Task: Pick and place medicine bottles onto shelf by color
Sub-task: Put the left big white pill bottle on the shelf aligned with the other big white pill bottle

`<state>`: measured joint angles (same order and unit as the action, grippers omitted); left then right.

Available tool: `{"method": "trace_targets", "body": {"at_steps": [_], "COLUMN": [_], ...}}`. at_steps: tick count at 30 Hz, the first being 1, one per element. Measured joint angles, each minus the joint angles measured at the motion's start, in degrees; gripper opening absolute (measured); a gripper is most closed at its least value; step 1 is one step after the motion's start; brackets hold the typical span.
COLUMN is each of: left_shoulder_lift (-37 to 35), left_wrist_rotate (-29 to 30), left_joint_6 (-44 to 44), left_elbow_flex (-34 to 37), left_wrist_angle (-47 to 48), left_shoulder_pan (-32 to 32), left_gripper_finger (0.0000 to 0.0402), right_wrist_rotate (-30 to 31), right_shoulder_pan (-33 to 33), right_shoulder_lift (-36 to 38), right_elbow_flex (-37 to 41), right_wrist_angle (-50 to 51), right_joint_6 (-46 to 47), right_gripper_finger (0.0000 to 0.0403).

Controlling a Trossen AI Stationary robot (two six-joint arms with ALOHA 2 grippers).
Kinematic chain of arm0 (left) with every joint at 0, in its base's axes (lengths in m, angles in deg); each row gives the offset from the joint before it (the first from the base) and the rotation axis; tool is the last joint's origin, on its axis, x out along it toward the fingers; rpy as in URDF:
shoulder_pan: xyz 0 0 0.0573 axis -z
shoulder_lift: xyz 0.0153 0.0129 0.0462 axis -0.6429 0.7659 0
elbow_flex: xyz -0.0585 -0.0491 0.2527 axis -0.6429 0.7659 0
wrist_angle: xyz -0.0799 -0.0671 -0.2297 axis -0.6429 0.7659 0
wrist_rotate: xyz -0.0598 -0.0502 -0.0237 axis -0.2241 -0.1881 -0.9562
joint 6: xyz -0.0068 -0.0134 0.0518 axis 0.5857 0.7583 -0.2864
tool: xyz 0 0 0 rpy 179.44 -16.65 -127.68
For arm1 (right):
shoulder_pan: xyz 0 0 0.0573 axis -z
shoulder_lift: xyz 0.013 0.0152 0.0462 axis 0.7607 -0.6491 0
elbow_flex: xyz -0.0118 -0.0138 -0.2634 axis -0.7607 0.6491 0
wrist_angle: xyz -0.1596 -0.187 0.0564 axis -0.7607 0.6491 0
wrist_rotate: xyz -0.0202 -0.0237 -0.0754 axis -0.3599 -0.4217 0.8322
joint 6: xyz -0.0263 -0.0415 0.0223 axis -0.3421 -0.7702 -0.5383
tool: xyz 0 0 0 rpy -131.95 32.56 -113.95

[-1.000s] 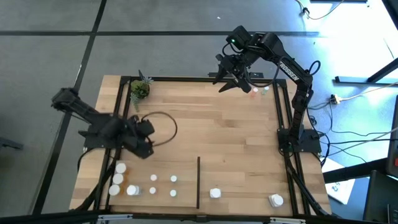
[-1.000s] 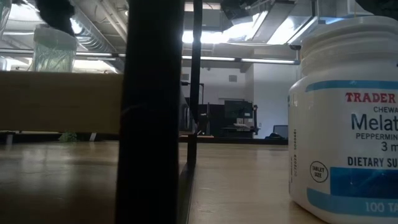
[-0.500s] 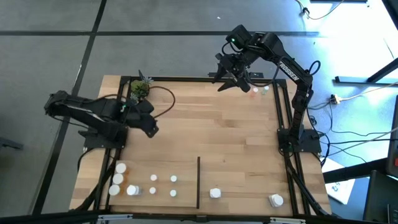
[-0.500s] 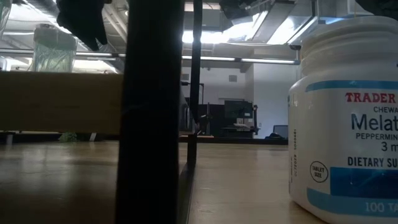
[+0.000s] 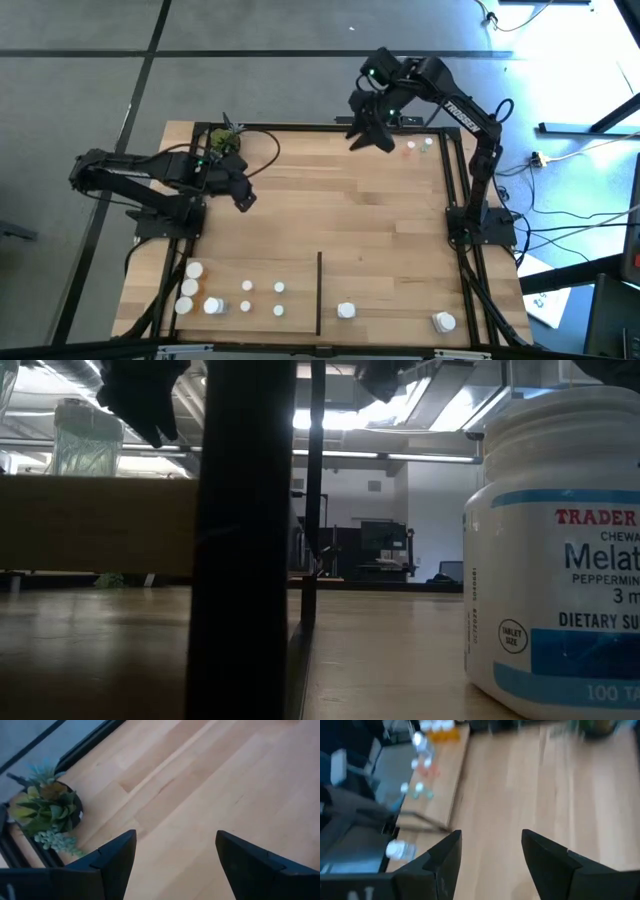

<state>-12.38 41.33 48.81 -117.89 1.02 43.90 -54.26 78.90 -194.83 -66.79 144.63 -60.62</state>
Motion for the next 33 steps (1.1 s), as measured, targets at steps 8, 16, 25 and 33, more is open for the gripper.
{"method": "trace_targets", "body": {"at_steps": [8,16,25,33], "left_shoulder_lift": [-0.17,-3.92,-10.28,-13.45], "left_wrist_rotate": [-2.05,-5.04,-5.11,-5.39], "left_joint_6": [-11.01,-21.17,-29.21,-32.5], "left_elbow_flex": [0.0,0.0,0.0,-0.04], "left_wrist_angle": [0.18,1.73,1.65,1.29], "left_shoulder_pan": [-1.6,-1.76,-1.74,-1.74], "left_gripper_finger": [0.0267,0.0267,0.0267,0.0267], "right_wrist_rotate": [4.88,19.55,28.21,34.59], "right_shoulder_pan": [-10.53,-24.38,-38.74,-44.93], "right_shoulder_lift": [0.02,0.02,-0.36,-2.25], "right_elbow_flex": [0.13,1.36,1.36,1.31], "right_wrist_angle": [5.67,5.78,5.64,2.71], "right_joint_6": [9.3,21.9,28.35,39.24], "right_gripper_finger": [0.0208,0.0208,0.0208,0.0208]}}
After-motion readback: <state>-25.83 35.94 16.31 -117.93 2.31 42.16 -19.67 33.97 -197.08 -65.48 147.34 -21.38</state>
